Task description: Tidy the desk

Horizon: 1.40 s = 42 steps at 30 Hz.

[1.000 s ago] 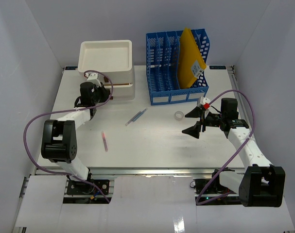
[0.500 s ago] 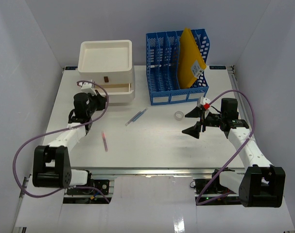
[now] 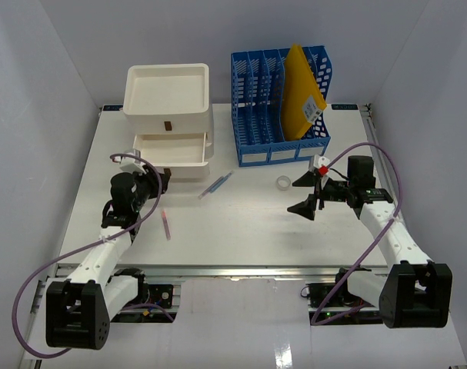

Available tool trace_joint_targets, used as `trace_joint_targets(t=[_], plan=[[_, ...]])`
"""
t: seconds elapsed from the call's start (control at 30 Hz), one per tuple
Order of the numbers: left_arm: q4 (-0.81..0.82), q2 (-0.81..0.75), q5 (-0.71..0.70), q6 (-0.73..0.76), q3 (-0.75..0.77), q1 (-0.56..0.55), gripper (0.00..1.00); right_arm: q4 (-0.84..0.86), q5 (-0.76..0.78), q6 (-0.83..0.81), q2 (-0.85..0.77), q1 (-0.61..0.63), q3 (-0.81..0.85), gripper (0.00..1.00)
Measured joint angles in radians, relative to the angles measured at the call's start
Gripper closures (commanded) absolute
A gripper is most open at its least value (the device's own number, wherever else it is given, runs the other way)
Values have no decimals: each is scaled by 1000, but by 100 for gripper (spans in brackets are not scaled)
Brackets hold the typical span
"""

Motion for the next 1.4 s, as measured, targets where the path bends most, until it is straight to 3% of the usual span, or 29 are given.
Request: trace_joint_targets(t=[0.07, 0.2, 0.4, 0.6, 0.93, 1.4], plan=[[-17, 3, 16, -15, 0, 0, 24, -5, 45, -12, 15, 38, 9, 2], [-55, 0, 53, -39, 9, 0, 16, -35, 171, -117, 60, 124, 38, 3], [-145, -120, 95, -45, 34, 0, 10, -184, 266, -527, 172, 158, 81, 0], [-310, -379, 107, -89, 36, 0, 9, -296, 372, -732, 422, 160, 269, 14], [-513, -616, 176, -237, -9, 0, 8, -332, 490, -694, 635, 160, 488, 36], [-602, -667, 224, -256, 14, 0, 8, -297, 584, -610, 746, 194, 488, 53]])
